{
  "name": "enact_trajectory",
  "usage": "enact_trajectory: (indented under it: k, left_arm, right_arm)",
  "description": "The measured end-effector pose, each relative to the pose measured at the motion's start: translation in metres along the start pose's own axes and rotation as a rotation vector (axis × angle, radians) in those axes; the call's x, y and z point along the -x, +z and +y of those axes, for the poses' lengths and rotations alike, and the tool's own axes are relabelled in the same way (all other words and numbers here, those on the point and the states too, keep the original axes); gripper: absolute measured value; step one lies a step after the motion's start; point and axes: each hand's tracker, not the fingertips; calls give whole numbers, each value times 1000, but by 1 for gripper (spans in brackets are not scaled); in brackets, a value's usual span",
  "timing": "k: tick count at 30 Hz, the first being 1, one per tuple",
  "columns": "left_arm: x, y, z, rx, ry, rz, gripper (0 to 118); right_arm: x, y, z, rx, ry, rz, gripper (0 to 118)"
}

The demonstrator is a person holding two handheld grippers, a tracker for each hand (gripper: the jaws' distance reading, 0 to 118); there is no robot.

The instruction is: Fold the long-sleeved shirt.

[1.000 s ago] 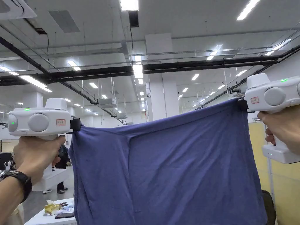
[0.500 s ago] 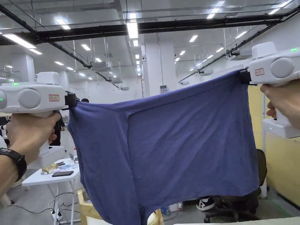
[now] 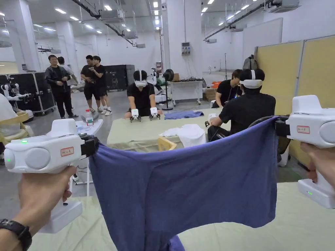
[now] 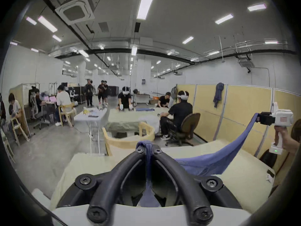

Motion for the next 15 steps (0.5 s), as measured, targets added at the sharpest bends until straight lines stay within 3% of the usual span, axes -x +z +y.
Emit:
enact_trajectory:
  k: [9, 12, 15]
  left_arm:
    - [-13, 76, -163, 183, 147, -18, 4]
    - [-11, 115, -215, 245, 214, -12, 4]
    - [-11, 154, -256, 321, 224, -11, 4]
  right_arm:
    - [14, 70, -168, 246, -60, 51, 7]
    - [11, 113, -221, 290, -146, 54, 7]
    - [11, 147, -258, 341, -123, 63, 7]
